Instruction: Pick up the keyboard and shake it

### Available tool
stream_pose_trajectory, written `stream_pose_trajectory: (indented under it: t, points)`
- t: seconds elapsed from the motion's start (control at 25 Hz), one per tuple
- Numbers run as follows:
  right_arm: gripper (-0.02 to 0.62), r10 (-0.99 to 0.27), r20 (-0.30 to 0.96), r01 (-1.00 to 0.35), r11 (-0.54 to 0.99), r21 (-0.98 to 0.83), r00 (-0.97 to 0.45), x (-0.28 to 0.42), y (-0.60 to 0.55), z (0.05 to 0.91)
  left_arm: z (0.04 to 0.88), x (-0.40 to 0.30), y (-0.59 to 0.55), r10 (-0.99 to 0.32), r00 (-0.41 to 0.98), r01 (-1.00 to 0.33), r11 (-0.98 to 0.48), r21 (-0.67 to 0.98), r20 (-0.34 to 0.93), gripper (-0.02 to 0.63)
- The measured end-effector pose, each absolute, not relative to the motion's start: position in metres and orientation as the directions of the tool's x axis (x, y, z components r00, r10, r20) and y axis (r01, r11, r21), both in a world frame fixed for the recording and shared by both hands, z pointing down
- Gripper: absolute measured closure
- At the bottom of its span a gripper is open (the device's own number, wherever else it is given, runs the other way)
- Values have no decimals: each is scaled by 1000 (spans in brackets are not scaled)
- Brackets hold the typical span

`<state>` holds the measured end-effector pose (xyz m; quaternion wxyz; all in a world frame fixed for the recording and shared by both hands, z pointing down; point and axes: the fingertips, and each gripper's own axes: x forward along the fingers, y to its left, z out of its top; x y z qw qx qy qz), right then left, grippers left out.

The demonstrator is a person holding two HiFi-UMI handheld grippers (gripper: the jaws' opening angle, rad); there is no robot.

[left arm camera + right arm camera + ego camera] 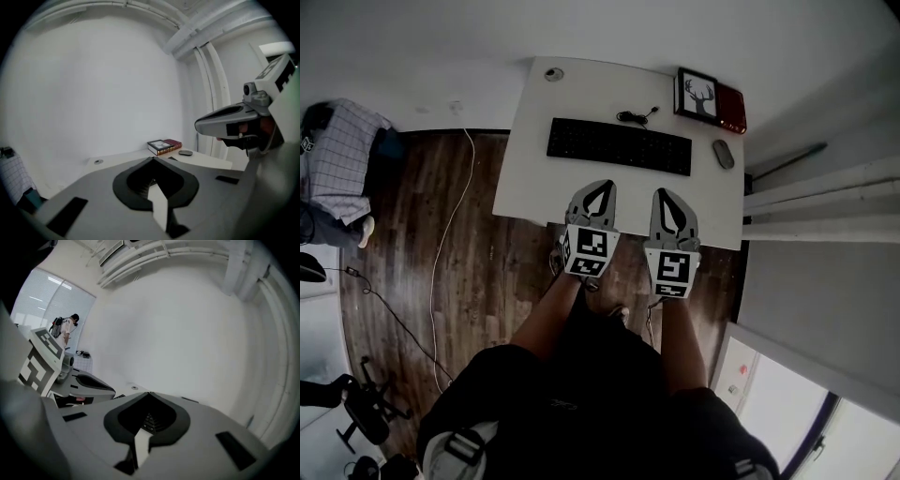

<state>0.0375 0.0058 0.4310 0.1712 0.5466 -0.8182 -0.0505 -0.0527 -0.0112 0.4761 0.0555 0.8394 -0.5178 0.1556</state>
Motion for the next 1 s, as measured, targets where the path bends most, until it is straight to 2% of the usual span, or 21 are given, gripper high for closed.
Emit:
stream_pose_trajectory:
  t: [0.36,0.76,1.0]
  points:
    - [574,-942,90,-923,334,194,-322,137,112,395,432,42,99,-890,422,-902,-432,-22,172,603]
    - [574,-941,-18,-927,329,180,-338,168,159,362,396,81,149,-890,442,-891,-450,-66,112,604]
    - [574,-940,-51,-925,323,199,-338,173,172,352,391,92,158,-882,456,-879,-467,-98,118,603]
